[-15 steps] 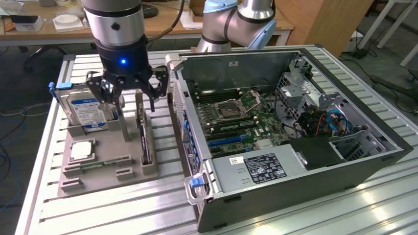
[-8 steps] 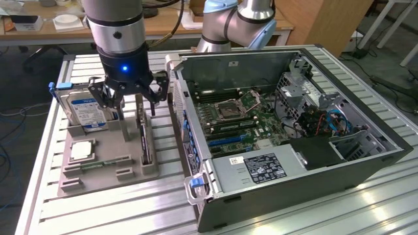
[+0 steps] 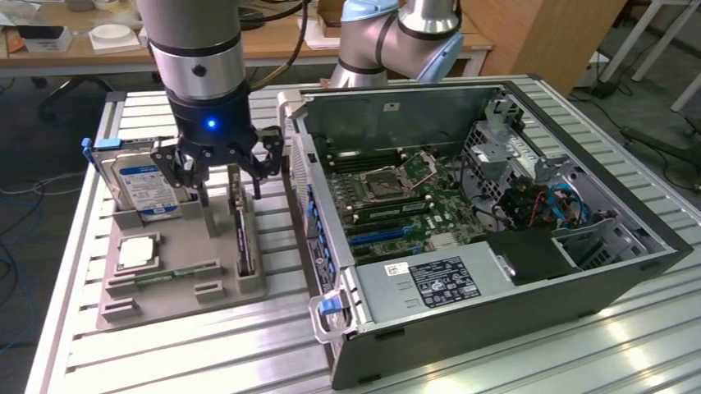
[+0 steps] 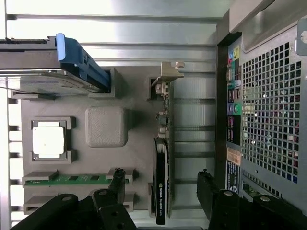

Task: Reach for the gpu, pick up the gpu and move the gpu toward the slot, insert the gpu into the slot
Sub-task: 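Pick up the gpu and move the gpu toward the slot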

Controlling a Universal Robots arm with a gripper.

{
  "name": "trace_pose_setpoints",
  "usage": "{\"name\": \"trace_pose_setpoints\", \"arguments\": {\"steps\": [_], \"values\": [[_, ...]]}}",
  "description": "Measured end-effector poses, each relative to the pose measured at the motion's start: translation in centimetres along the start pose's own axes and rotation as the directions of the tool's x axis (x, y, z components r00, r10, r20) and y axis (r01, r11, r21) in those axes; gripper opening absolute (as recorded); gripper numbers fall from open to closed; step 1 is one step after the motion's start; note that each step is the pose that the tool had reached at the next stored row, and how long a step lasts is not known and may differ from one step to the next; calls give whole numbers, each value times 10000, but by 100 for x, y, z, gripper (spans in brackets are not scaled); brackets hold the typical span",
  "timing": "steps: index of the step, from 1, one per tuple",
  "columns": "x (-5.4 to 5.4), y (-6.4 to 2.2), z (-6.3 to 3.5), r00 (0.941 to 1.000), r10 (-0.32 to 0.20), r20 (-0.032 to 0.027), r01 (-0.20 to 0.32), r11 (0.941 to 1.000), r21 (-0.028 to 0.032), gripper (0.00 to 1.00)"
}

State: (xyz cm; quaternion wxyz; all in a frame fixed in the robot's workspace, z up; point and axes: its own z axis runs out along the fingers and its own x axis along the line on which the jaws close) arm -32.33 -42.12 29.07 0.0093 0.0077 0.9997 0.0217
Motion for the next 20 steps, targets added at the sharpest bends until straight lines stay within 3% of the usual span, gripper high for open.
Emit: {"name": "trace_pose_setpoints", "arguments": {"steps": [20], "values": [[-16, -22, 169, 9997, -248, -12, 248, 9997, -5, 71]]}}
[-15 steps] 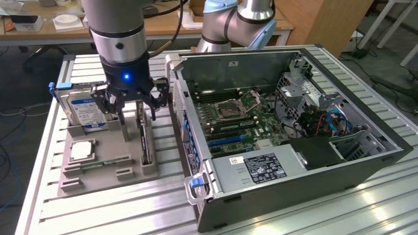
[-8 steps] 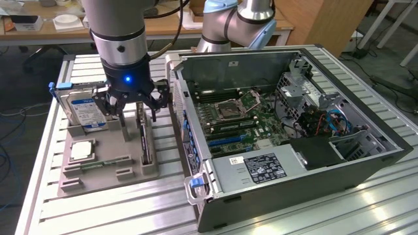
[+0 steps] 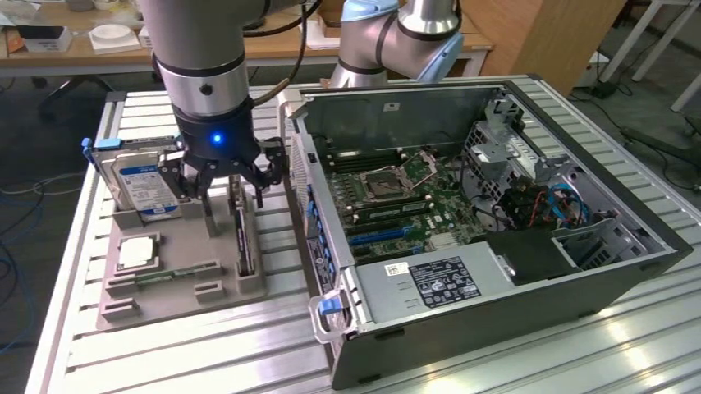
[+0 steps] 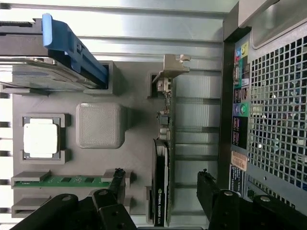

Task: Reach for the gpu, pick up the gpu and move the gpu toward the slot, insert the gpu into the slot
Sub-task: 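Pick up the gpu and move the gpu toward the slot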

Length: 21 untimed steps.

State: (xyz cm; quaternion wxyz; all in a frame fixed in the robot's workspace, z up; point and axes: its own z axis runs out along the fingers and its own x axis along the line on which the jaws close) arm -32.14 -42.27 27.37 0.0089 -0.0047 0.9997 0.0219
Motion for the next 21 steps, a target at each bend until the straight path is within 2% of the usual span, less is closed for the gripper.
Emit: {"name": "trace_pose_setpoints", "arguments": {"steps": [21], "values": [[6, -20, 308, 10000, -23, -1, 23, 10000, -1, 71]]}}
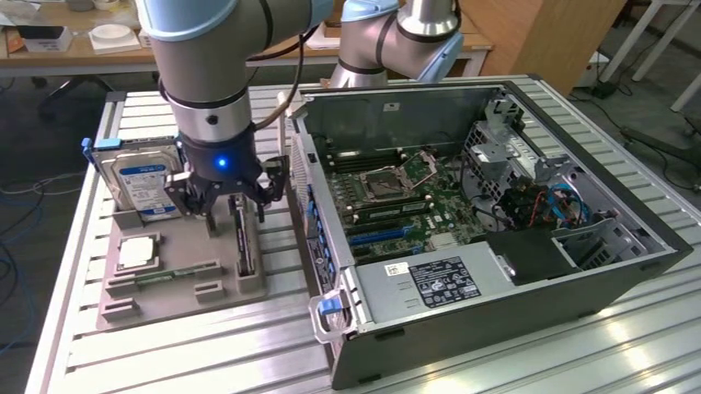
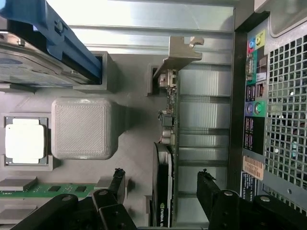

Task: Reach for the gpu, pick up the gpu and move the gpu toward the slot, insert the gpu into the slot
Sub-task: 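Pick up the gpu and move the gpu toward the slot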

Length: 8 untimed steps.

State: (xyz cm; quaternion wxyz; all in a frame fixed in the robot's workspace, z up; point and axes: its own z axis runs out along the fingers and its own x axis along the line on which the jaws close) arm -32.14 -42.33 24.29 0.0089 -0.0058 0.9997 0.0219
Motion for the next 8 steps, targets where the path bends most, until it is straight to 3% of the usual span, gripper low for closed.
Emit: {"name": "trace_pose_setpoints", "arguments": {"steps": [8], "values": [[0, -2, 48, 9998, 187, 9, -187, 9998, 2, 71]]}}
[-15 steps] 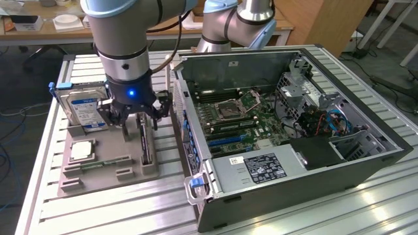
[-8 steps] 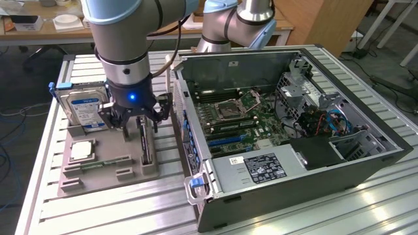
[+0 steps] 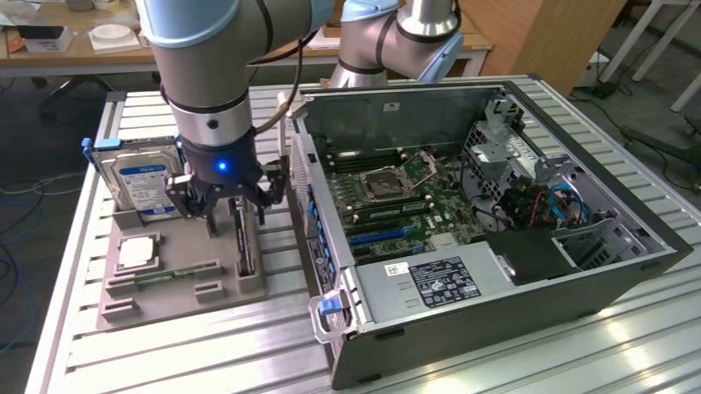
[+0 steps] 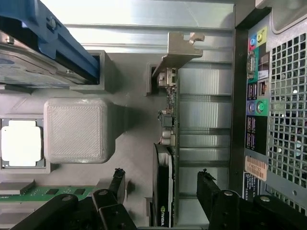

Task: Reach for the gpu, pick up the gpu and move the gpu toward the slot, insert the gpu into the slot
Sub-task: 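Pick up the gpu and move the gpu toward the slot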

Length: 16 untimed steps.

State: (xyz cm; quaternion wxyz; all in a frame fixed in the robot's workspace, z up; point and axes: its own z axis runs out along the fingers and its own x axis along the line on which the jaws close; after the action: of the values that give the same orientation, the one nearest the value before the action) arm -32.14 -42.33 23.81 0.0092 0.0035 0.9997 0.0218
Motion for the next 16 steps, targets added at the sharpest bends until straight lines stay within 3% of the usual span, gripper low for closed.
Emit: {"name": "trace_pose_setpoints", "arguments": {"steps": [16], "values": [[-18, -6, 144, 9999, 144, 4, -144, 9999, 5, 71]]}}
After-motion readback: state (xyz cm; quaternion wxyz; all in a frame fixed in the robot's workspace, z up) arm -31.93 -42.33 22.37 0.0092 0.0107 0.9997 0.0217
